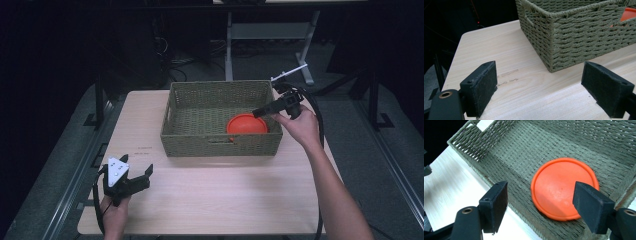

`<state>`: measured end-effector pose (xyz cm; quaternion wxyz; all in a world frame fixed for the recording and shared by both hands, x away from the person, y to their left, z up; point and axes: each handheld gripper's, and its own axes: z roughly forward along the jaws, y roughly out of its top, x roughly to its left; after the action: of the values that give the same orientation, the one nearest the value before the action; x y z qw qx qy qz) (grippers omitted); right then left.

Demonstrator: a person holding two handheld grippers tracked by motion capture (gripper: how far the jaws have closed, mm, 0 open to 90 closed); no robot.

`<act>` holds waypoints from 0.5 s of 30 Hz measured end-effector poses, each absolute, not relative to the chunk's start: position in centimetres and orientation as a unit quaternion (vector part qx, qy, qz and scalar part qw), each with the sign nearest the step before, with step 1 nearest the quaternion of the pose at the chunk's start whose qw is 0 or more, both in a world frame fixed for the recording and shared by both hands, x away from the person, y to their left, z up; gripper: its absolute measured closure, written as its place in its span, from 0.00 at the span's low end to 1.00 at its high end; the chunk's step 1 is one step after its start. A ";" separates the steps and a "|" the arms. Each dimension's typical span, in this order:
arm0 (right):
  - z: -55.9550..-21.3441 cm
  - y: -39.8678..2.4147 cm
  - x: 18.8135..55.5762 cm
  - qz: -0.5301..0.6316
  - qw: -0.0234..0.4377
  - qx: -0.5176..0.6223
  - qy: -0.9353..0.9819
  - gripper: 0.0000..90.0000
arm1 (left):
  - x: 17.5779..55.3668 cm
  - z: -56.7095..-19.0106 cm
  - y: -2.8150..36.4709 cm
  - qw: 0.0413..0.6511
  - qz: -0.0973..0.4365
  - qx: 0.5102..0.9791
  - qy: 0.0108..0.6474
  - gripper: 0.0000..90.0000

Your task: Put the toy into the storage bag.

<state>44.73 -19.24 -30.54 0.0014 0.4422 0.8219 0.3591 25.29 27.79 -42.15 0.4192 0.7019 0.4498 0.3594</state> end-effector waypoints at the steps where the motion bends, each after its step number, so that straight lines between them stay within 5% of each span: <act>1: -30.5 -19.3 44.6 0.360 0.002 0.441 0.822 0.30 | 25.3 -42.1 27.8 0.419 0.359 0.702 0.450 0.14; 15: -30.5 -20.4 42.5 0.376 -0.003 0.426 0.823 0.32 | 25.3 -42.1 27.8 0.419 0.360 0.702 0.449 0.14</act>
<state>42.51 -20.44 -30.48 -0.0029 0.4259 0.8231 0.3756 25.28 27.76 -42.14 0.4185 0.7023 0.4494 0.3601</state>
